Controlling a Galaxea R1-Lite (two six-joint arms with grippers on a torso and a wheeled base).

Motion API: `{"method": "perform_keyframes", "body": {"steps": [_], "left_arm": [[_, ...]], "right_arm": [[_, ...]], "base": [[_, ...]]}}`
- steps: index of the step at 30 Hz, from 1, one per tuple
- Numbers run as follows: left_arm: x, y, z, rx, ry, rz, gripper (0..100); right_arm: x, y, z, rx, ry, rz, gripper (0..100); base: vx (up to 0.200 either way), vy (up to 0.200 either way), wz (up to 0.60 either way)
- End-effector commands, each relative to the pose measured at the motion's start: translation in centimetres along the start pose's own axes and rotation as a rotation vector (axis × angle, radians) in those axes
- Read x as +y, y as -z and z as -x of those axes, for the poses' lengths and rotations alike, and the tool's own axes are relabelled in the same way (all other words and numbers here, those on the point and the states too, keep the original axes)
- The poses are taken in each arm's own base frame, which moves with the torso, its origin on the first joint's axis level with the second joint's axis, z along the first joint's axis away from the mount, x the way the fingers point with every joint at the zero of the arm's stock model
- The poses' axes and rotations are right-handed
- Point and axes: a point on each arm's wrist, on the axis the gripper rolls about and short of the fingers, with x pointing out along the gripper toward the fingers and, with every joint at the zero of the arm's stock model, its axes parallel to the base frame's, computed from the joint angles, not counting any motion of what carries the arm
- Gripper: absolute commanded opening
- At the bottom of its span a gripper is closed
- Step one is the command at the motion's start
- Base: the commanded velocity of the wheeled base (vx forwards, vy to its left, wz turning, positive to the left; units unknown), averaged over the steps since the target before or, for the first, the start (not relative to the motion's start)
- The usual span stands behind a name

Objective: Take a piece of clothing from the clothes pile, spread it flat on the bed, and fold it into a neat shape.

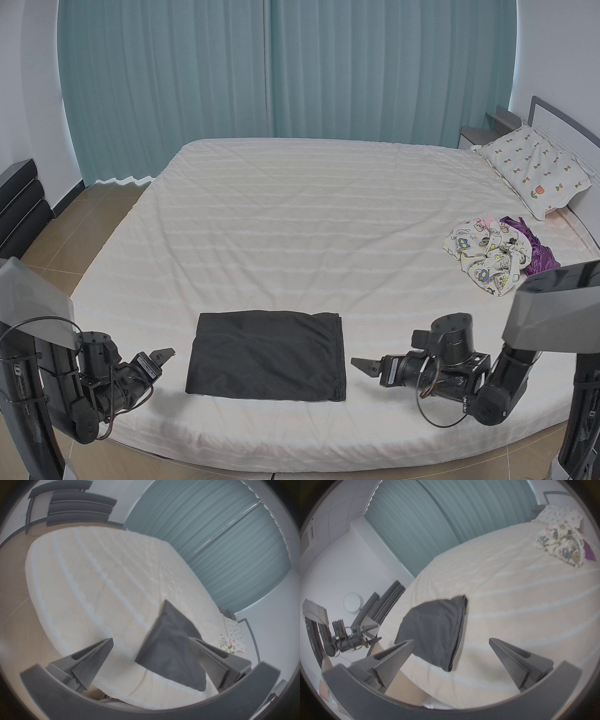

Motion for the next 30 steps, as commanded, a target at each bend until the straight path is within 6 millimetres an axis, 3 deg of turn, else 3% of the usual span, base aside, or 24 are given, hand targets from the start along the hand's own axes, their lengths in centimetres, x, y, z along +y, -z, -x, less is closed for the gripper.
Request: {"method": "perform_keyframes", "body": {"steps": [1,7,9,10,13,18,23,27,30], "left_arm": [[-3.8,-3.0,6.1,-0.203,0.216,-0.102,100],[-5.6,-4.1,11.5,-0.351,0.352,-0.175,100],[-6.0,-4.2,13.2,-0.360,0.404,-0.191,100],[-6.0,-4.2,13.4,-0.361,0.410,-0.192,100],[-6.0,-3.4,17.6,-0.325,0.532,-0.234,100],[-4.7,-1.8,20.4,-0.252,0.555,-0.300,100],[-2.6,0.5,23.9,-0.231,0.582,-0.337,100],[-1.3,1.7,25.1,-0.234,0.574,-0.362,100],[-0.5,2.6,25.9,-0.249,0.579,-0.389,100]], "right_arm": [[0.6,-4.9,9.4,-0.268,0.055,-0.035,100],[1.8,-5.1,18.0,-0.446,0.007,-0.008,100],[1.8,-4.5,20.1,-0.500,0.013,0.011,100],[1.8,-4.5,20.3,-0.504,0.014,0.014,100],[1.3,-2.9,23.7,-0.588,0.050,0.045,100],[1.0,-2.1,26.5,-0.664,0.110,0.044,100],[-0.4,1.6,30.4,-0.637,0.206,0.084,100],[-1.8,4.4,31.6,-0.596,0.353,0.094,100],[-2.1,5.8,32.7,-0.667,0.388,0.083,100]], "base": [[0.000,0.000,0.00],[0.000,0.000,0.00],[0.000,0.000,0.00],[0.000,0.000,0.00],[0.000,0.000,0.00],[0.000,0.000,0.00],[0.000,0.000,0.00],[0.000,0.000,0.00],[0.000,0.000,0.00]]}}
